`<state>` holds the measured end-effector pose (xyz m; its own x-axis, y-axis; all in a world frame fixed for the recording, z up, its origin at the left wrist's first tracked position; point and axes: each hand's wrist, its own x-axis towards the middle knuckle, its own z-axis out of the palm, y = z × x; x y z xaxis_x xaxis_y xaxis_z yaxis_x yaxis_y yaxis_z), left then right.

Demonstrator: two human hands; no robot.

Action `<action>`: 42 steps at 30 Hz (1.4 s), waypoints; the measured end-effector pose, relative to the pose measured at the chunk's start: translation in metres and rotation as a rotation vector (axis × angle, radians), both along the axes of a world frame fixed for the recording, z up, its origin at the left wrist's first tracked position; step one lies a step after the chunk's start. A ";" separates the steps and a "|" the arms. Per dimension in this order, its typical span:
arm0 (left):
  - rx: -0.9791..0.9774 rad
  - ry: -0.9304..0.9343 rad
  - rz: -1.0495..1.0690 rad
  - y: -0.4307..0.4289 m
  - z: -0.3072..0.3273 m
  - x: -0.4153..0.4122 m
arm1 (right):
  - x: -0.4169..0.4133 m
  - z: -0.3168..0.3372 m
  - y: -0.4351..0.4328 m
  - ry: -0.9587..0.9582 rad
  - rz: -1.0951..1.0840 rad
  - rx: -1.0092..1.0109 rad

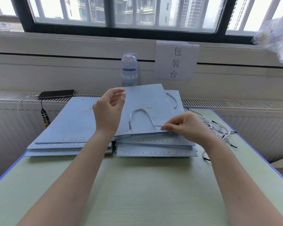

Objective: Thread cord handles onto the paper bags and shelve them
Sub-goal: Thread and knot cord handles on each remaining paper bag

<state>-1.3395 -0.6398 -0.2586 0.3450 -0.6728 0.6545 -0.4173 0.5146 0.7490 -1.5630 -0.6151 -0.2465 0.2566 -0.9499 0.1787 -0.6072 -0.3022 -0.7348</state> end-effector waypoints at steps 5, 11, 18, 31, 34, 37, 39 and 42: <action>-0.084 -0.344 -0.125 0.002 -0.010 -0.013 | -0.003 0.005 0.000 -0.239 -0.063 -0.013; -0.071 -0.800 -0.231 0.004 -0.037 -0.037 | -0.009 -0.007 -0.014 -0.422 -0.239 -0.055; -0.215 -0.938 -0.201 0.003 -0.038 -0.037 | 0.005 -0.020 -0.016 0.130 -0.246 -0.236; -0.293 -0.968 -0.157 0.001 -0.036 -0.032 | 0.013 -0.020 -0.013 0.206 -0.137 -0.369; -0.340 -0.952 -0.149 0.002 -0.032 -0.029 | 0.012 -0.018 -0.014 0.158 -0.144 -0.355; -0.383 -0.965 -0.122 0.004 -0.026 -0.025 | 0.008 -0.014 -0.012 0.040 -0.205 -0.286; -0.394 -0.960 -0.110 0.004 -0.025 -0.023 | 0.006 -0.012 -0.012 -0.033 -0.218 -0.246; -0.381 -0.943 -0.123 0.004 -0.024 -0.021 | 0.006 -0.010 -0.011 -0.028 -0.238 -0.226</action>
<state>-1.3609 -0.6361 -0.2822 -0.4779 -0.3597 0.8014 -0.6803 0.7288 -0.0785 -1.5571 -0.6262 -0.2569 0.0243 -0.9181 0.3956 -0.6609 -0.3117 -0.6827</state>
